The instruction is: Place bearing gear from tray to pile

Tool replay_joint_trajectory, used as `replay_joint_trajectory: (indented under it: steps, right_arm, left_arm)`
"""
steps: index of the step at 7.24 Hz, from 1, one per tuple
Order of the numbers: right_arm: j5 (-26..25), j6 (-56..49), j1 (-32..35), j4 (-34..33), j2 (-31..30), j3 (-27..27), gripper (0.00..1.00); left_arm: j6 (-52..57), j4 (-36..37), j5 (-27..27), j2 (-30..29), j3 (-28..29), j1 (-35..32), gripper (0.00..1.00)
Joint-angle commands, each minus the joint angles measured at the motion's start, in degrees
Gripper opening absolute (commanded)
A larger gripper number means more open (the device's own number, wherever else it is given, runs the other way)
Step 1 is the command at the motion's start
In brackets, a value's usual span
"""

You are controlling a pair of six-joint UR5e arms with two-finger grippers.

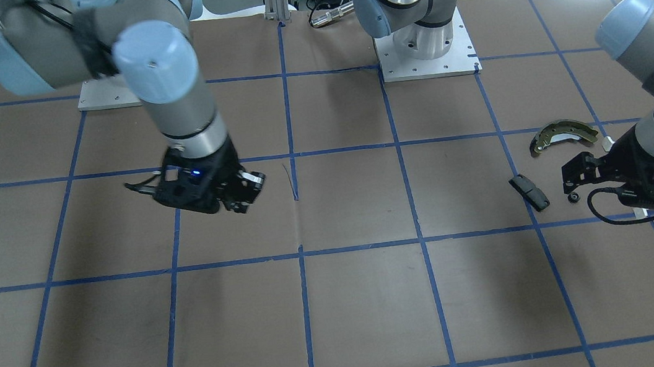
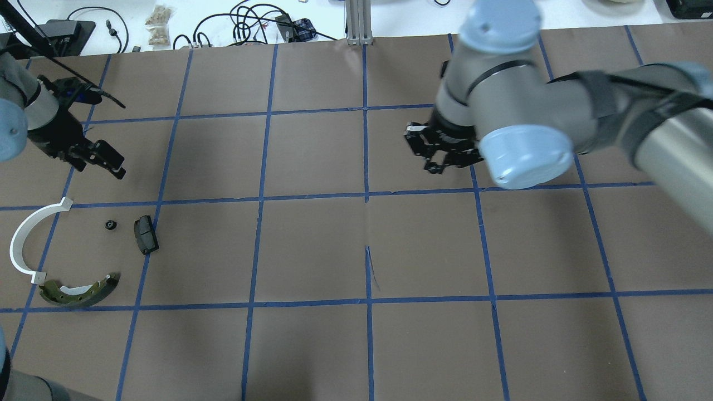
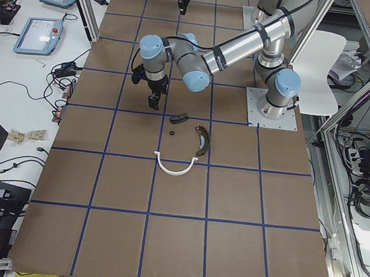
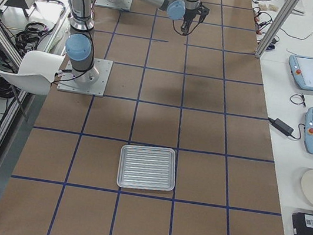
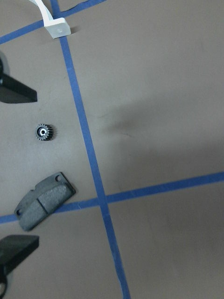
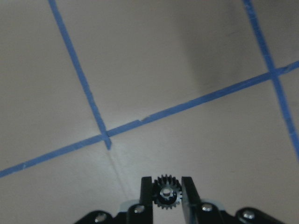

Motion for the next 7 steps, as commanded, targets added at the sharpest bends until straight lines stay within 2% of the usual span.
replay_joint_trajectory:
  steps: [1,3,4,5,6,7]
  right_arm:
    - [-0.7,8.8,7.6,-13.4,12.0,-0.2,0.02]
    - [-1.7,3.0,7.4,-14.7,12.0,-0.5,0.89]
    - [-3.2,1.0,5.9,-13.2,9.9,-1.2,1.00]
    - [-2.9,-4.2,3.1,-4.7,5.7,-3.8,1.00]
    - [-3.0,-9.5,-1.2,5.0,1.4,-7.3,1.00]
    - [-3.6,-14.8,-5.5,11.6,-2.7,-8.9,1.00]
  left_arm:
    - [-7.7,-1.4,-3.4,-0.1,1.2,-5.5,1.00]
    - [-12.8,-1.1,-3.4,-0.2,1.2,-9.5,1.00]
    - [-15.3,-1.2,-3.4,0.2,1.2,-10.5,1.00]
    - [-19.1,-1.5,-3.6,0.6,1.1,-12.2,1.00]
    - [-26.3,-1.4,-3.8,0.3,0.8,-16.6,1.00]
    - [-35.2,-0.4,-3.6,-0.6,1.0,-22.1,1.00]
